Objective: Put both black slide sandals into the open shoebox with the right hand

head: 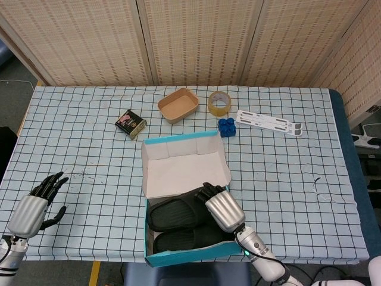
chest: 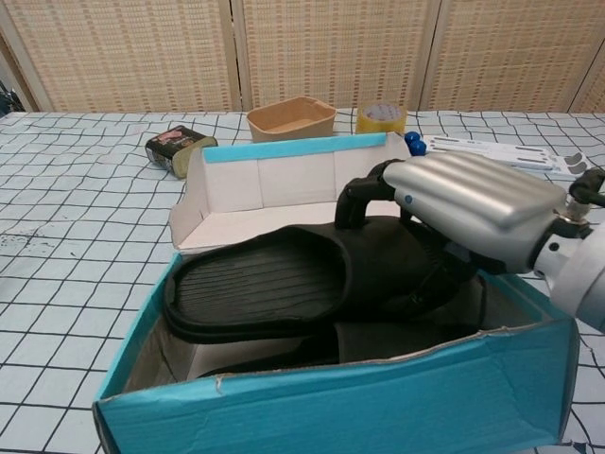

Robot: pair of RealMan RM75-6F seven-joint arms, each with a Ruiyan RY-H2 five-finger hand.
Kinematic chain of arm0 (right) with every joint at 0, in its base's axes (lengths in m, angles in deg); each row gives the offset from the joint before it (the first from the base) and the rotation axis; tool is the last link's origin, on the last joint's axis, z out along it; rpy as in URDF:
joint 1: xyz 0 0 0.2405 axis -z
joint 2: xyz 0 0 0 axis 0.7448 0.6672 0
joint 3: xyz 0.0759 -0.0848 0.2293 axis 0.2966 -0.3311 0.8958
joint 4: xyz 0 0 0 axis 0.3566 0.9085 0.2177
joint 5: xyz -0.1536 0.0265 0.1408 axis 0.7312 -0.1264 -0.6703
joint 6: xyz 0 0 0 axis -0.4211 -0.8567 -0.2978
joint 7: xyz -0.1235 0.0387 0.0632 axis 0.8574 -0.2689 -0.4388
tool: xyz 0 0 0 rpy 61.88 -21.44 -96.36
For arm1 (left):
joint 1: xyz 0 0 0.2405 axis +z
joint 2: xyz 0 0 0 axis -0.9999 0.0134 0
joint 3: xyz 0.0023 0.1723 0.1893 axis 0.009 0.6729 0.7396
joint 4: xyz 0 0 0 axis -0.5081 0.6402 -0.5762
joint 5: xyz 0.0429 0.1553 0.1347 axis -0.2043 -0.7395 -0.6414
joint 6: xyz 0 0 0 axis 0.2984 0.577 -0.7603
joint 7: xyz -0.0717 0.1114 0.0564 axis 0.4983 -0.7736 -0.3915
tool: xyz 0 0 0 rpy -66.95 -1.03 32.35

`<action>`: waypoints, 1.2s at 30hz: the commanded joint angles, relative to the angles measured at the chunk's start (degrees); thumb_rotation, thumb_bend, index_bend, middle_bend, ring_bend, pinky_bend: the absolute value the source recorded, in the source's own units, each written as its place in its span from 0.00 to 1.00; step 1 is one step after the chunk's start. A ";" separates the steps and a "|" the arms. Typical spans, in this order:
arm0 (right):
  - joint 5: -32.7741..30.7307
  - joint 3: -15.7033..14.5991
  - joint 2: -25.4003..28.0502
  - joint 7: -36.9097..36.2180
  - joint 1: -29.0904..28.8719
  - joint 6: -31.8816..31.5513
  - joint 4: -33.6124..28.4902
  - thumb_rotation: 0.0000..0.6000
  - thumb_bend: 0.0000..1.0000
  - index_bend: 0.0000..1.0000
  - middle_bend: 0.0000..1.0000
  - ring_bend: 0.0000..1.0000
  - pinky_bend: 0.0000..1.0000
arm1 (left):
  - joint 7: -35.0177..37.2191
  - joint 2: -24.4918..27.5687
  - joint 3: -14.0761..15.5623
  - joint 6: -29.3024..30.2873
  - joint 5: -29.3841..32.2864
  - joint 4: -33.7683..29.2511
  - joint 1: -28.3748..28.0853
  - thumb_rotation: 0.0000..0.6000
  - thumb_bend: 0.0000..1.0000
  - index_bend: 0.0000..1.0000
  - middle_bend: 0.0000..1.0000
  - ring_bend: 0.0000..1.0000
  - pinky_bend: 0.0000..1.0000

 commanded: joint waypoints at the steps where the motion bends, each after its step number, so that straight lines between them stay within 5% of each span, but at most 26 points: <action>1: 0.05 -0.25 -0.14 0.30 0.03 -0.14 0.34 1.00 0.09 0.34 0.33 0.15 0.36 | 0.12 0.03 -0.02 0.05 -0.04 0.02 -0.01 1.00 0.40 0.10 0.04 0.08 0.31; 7: -1.30 -0.74 0.84 2.10 -0.08 0.42 -0.08 1.00 0.09 0.29 0.28 0.11 0.33 | 0.03 0.02 0.05 0.01 -0.13 0.01 -0.02 1.00 0.40 0.10 0.04 0.08 0.31; 21: -10.37 0.66 8.31 2.71 -2.01 4.22 -7.27 1.00 0.03 0.05 0.05 0.00 0.05 | -0.29 -0.03 0.02 -0.22 0.02 -0.05 -0.05 1.00 0.40 0.10 0.04 0.08 0.31; 32: -2.76 0.86 6.98 -12.09 -2.68 5.51 -6.36 1.00 0.03 0.10 0.04 0.00 0.04 | -0.57 -0.09 -0.01 -0.57 0.22 -0.12 -0.15 1.00 0.40 0.10 0.04 0.08 0.31; 36: -0.64 0.94 4.01 -15.95 -3.51 6.30 -3.92 1.00 0.18 0.22 0.07 0.00 0.07 | -0.52 -0.02 0.03 -0.58 0.20 -0.16 -0.13 1.00 0.40 0.10 0.04 0.08 0.31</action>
